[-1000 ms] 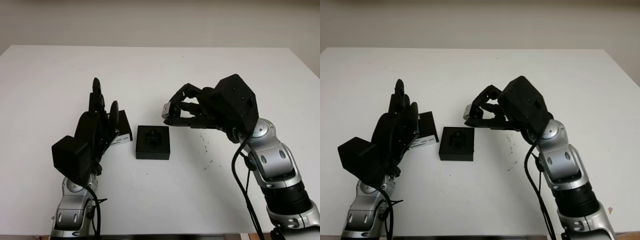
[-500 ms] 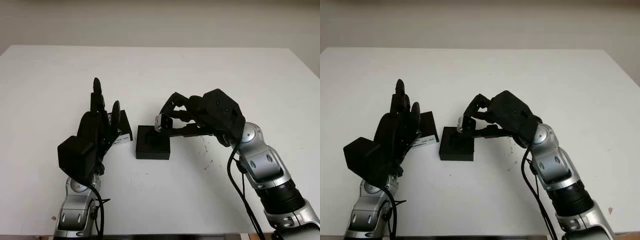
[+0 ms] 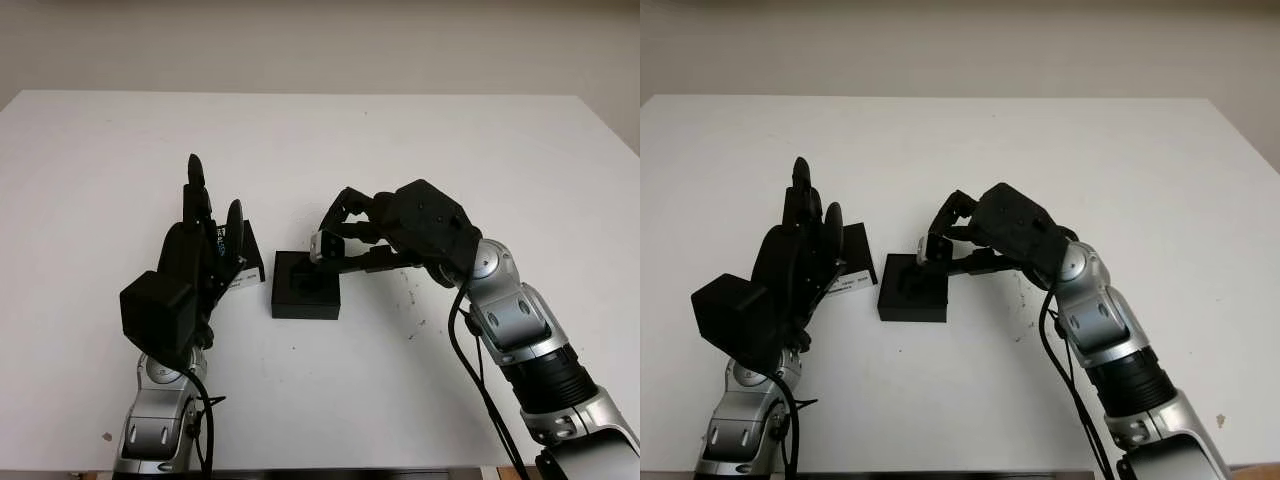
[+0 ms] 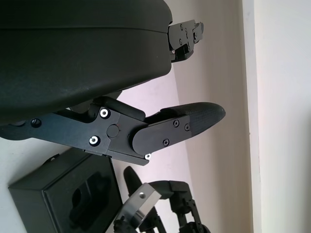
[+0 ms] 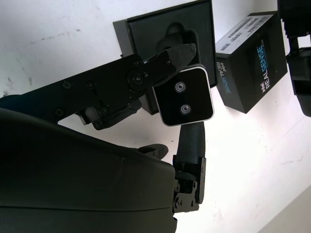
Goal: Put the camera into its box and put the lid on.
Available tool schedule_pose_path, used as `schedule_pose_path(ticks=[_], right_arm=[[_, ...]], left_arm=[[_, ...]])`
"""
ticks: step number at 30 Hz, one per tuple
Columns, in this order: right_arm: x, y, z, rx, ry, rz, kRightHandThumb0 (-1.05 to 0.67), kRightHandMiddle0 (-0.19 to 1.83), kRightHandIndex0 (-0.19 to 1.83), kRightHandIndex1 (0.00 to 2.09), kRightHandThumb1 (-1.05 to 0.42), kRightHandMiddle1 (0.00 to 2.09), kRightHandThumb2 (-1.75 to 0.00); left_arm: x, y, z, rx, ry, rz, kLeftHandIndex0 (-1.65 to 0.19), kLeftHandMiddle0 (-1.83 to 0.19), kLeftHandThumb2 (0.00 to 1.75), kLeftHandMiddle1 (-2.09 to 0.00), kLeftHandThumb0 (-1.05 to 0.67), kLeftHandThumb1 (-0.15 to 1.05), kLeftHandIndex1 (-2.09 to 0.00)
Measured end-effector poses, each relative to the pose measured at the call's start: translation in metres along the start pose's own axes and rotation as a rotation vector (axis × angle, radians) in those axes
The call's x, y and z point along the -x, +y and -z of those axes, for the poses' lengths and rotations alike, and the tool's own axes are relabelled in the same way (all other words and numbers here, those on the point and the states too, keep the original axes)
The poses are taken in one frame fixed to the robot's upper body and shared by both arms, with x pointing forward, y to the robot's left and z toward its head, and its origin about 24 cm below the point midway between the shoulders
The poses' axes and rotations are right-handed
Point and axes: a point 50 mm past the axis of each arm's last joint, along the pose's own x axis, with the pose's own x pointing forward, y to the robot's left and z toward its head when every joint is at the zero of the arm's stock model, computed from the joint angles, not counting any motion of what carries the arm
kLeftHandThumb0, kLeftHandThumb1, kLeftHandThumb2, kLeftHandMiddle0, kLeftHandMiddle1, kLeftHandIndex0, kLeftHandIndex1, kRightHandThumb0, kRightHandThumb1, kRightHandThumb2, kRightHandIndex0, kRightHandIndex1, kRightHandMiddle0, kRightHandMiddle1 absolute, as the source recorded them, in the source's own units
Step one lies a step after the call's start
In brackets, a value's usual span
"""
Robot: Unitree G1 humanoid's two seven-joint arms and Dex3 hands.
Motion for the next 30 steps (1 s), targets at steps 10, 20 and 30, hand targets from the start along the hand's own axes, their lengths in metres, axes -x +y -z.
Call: schedule_pose_path(ticks=[10,20,30], right_arm=[[0.003,0.006,-0.007,-0.058,0.014,-0.041,-0.38,0.11,0.30,0.10,-1.05,1.97,-0.07],[0.002,0.014,-0.014,-0.081,0.000,-0.066,-0.38,0.09,0.30,0.09,-1.05,2.02,-0.09],[-0.005,0.022,-0.013,0.009,-0.030,-0.067,-0.37,0.11,0.32,0.10,-1.05,2.00,-0.07]], left_arm=[[-0.003,-0.002,-0.003,-0.001,-0.015,-0.004,0.19,0.19,0.66,-0.05,-0.56,1.05,-0.04],[-0.003,-0.001,-0.003,-0.002,-0.012,-0.006,0.19,0.19,0.66,-0.04,-0.58,1.05,-0.02],[-0.003,-0.001,-0.002,-0.003,-0.009,-0.006,0.19,0.19,0.65,-0.04,-0.59,1.05,-0.02]])
